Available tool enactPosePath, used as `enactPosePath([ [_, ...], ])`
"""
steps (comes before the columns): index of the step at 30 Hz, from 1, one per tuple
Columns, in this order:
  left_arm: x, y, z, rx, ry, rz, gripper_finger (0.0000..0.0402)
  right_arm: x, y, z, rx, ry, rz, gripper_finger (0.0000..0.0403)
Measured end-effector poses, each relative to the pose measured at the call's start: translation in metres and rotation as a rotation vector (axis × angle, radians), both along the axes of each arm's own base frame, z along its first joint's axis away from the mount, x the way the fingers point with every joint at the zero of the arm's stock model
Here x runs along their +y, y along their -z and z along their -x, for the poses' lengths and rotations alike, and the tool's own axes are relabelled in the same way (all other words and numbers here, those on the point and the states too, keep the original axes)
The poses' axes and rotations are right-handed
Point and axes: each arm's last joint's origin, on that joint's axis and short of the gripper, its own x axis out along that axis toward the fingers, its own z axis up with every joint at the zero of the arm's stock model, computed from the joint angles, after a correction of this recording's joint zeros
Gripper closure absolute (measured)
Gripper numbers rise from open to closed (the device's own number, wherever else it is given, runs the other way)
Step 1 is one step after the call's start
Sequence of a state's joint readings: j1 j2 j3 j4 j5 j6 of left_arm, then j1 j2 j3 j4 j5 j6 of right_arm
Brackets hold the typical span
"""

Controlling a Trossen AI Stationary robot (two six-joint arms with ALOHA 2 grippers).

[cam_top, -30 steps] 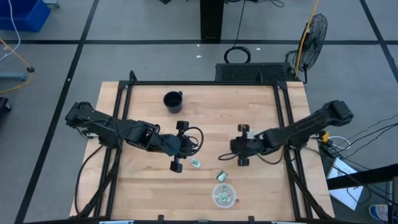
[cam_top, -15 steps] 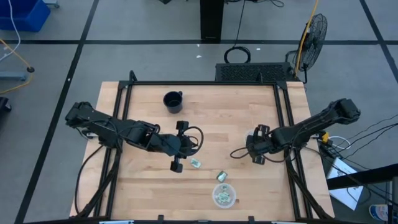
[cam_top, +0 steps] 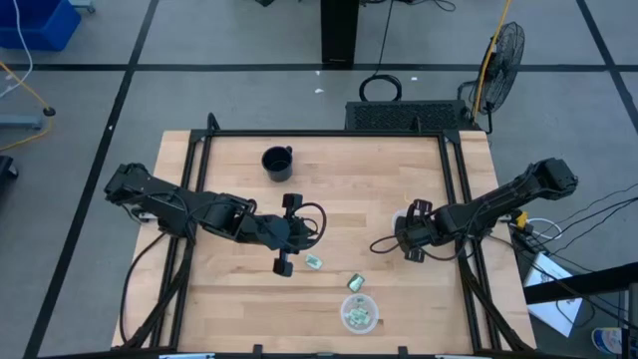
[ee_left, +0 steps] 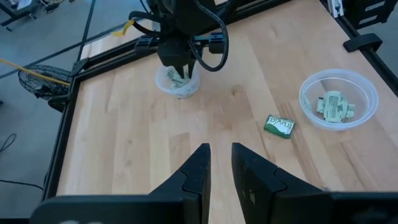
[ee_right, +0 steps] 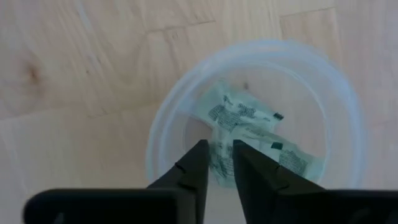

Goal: Pick and place items into bin
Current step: Put the white stevia packet into the top bin, then put the white stevia packet into the bottom bin

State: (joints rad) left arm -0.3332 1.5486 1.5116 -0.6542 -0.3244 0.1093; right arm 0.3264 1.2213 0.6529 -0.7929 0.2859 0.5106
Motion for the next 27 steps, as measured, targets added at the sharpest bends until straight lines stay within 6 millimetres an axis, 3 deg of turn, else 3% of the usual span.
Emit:
enactPosePath([
  [7, 0.003, 0.010, 0.009, 0.132, -0.008, -0.037, 0.0330, 0.000, -0.005, 0.001, -0.010, -0.001, -0.007, 0.0308],
  [13, 0.007, 0.027, 0.023, 0.312, -0.145, 0.061, 0.0330, 0.001, -0.032, -0.004, -0.104, -0.003, -0.038, 0.0312],
  [20, 0.002, 0.082, 0.031, 0.425, -0.229, 0.133, 0.0330, 0.010, -0.062, -0.027, -0.457, -0.101, -0.143, 0.0312],
  [27, -0.009, 0.146, 0.025, 0.203, -0.120, 0.221, 0.0330, 0.019, -0.083, -0.046, -0.719, -0.315, -0.146, 0.0310],
])
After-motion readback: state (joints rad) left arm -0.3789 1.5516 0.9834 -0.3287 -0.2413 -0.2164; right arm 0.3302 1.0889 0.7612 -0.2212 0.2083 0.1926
